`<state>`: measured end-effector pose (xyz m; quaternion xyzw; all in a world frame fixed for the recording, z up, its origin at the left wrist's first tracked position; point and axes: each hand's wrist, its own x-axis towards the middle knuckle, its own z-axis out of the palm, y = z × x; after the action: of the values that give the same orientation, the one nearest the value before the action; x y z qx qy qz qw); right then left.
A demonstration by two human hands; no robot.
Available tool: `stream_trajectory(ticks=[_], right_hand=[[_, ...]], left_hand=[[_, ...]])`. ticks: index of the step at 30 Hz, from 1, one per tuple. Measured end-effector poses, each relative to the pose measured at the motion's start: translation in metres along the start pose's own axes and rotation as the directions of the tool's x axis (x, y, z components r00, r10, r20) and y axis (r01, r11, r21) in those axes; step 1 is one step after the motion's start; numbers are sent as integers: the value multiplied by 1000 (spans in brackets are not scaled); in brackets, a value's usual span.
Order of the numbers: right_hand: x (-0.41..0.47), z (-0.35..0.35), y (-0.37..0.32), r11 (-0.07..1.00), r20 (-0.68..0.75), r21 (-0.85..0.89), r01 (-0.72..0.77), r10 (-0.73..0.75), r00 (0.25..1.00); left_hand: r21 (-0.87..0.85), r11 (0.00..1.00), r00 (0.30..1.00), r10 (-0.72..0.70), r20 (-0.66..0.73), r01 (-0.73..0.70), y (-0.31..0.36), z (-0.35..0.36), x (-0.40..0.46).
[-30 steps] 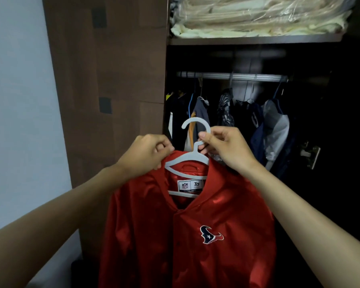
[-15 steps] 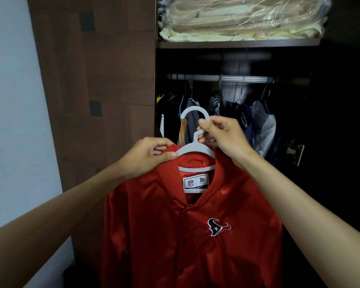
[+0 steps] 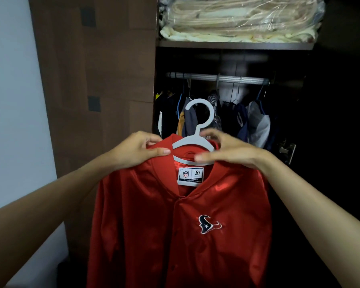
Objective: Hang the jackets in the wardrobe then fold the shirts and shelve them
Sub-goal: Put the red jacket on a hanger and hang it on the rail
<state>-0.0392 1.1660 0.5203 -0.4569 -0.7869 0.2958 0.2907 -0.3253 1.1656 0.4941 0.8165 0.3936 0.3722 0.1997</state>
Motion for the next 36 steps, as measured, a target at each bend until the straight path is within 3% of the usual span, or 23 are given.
stream_trajectory(ticks=[2, 4, 9, 15, 19, 25, 36], right_hand=[[-13, -2, 6, 993, 184, -71, -96, 107, 977], [-24, -2, 7, 989, 278, -35, -141, 145, 950], [-50, 1, 1, 988, 416, -35, -149, 150, 897], [-87, 15, -5, 853, 196, 447, -270, 202, 960], [-105, 22, -15, 735, 55, 626, -260, 291, 955], [-136, 18, -36, 728, -155, 655, -202, 391, 907], [-137, 33, -100, 801, -377, 597, -32, 316, 870]], left_hand=[[135, 991, 1000, 2, 7, -3, 2, -4, 2], [233, 972, 1000, 6, 30, -13, 5, -6, 4], [218, 974, 991, 36, 128, -64, 16, -5, 6], [28, 991, 985, 123, 121, -127, 22, 20, 15], [-19, 987, 980, 160, 120, -159, 18, 32, 27], [78, 979, 974, 196, -110, -188, 14, 33, 51], [123, 992, 969, 54, -241, -25, 9, 12, 61]])
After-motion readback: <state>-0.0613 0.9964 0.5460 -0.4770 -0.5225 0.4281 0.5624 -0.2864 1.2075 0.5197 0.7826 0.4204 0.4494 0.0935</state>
